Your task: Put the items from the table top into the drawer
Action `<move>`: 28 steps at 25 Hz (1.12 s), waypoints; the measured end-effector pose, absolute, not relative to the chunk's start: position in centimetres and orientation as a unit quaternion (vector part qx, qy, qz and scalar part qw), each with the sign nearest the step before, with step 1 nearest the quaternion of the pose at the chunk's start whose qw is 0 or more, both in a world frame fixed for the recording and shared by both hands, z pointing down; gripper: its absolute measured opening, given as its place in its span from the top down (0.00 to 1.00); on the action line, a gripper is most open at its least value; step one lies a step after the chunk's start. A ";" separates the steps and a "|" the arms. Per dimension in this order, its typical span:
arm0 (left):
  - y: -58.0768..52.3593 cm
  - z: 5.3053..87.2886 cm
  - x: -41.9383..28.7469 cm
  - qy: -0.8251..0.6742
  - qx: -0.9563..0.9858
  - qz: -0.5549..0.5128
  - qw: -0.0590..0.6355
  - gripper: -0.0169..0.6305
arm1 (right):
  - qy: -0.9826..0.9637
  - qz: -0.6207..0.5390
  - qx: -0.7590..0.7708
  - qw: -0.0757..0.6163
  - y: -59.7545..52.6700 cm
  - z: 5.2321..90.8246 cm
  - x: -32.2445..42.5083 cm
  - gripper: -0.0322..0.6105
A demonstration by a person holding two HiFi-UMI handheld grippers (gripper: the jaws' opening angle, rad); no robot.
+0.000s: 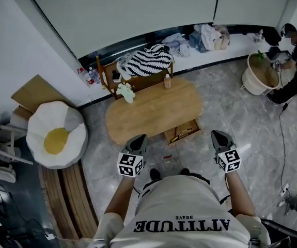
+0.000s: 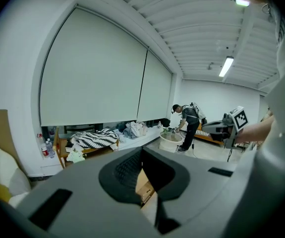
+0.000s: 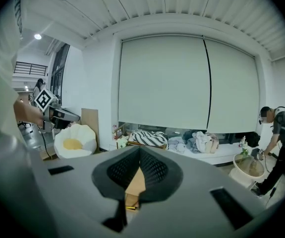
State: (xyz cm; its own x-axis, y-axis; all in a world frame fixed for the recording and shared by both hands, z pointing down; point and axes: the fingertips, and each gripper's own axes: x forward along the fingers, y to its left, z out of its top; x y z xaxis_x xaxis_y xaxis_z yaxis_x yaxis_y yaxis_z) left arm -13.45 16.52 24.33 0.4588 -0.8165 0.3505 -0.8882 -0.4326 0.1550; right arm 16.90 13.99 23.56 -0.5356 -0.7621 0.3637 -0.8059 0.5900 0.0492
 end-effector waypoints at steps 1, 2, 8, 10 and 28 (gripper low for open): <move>16.5 24.4 -13.3 -0.509 0.838 0.112 0.161 0.94 | -0.874 0.062 0.450 0.174 13.7 23.5 17.1 0.92; 16.5 24.4 -13.3 -0.509 0.838 0.111 0.161 0.94 | -0.873 0.062 0.452 0.171 13.5 23.3 17.2 0.92; 16.3 24.2 -13.8 -0.517 0.833 0.108 0.166 0.94 | -0.873 0.059 0.457 0.163 12.4 22.5 17.2 0.92; 16.2 24.2 -13.8 -0.518 0.833 0.108 0.164 0.94 | -0.872 0.059 0.457 0.162 12.2 22.5 17.4 0.92; 15.3 23.9 -14.4 -0.525 0.830 0.098 0.162 0.94 | -0.869 0.061 0.463 0.160 12.1 22.5 18.0 0.92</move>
